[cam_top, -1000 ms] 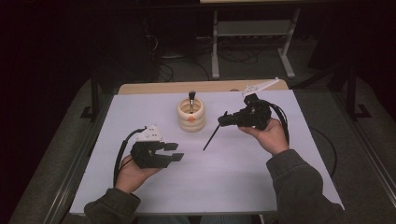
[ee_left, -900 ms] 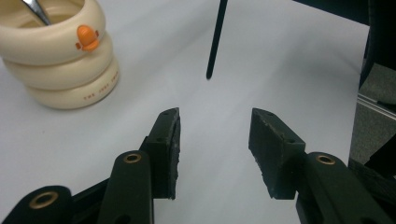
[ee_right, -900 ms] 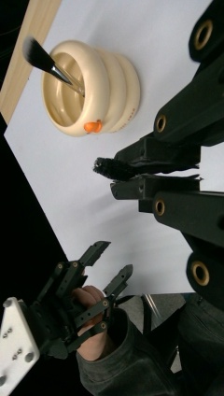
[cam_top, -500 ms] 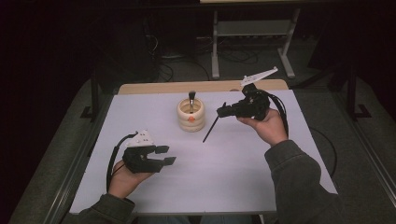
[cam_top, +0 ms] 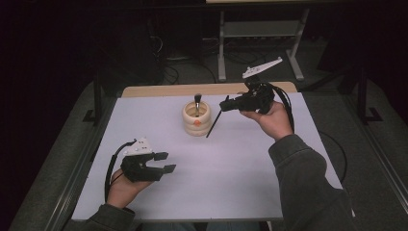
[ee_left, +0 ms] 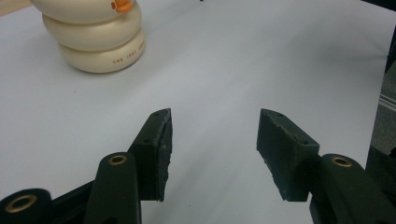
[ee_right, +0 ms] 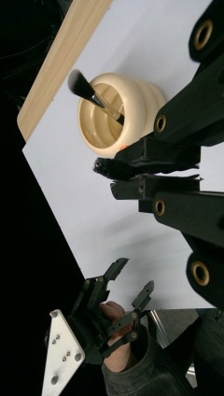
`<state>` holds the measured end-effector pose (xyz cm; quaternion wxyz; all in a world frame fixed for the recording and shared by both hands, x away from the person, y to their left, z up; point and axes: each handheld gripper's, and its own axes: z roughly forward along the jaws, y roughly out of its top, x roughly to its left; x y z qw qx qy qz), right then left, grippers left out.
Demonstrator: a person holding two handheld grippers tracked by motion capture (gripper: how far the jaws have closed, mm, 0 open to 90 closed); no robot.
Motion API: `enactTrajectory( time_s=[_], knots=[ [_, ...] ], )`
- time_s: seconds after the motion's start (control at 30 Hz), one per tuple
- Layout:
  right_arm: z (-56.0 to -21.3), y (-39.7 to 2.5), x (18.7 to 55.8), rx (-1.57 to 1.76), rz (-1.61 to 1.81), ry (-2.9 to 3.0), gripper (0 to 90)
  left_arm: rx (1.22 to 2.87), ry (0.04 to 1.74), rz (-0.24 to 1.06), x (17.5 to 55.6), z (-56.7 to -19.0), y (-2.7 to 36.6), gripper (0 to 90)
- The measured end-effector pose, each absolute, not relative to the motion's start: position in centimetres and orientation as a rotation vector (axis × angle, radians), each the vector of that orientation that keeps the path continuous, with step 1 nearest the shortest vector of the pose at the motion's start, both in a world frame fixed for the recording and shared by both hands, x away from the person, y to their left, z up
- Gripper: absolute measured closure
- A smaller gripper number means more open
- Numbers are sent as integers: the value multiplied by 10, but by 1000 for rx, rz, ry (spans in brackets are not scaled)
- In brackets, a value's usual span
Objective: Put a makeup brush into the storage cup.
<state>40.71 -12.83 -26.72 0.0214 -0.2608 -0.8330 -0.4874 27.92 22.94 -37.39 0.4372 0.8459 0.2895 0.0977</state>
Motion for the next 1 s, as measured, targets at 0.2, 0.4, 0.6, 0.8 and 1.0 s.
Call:
enactTrajectory(
  time_s=[0.2,0.4,0.6,0.8,1.0],
  knots=[
    [-261,-122,413,-804,-1514,-2591,848,2100,727,252,278,-373,234,440],
    [-255,-116,419,-809,-1523,-2597,848,2109,728,251,278,-374,234,427],
    [-250,-114,424,-819,-1522,-2602,847,2108,721,255,277,-373,236,418],
    [-245,-111,432,-829,-1525,-2615,848,2100,727,260,277,-372,238,406],
    [-239,-107,438,-838,-1533,-2619,847,2093,738,255,277,-372,240,395]
  ],
)
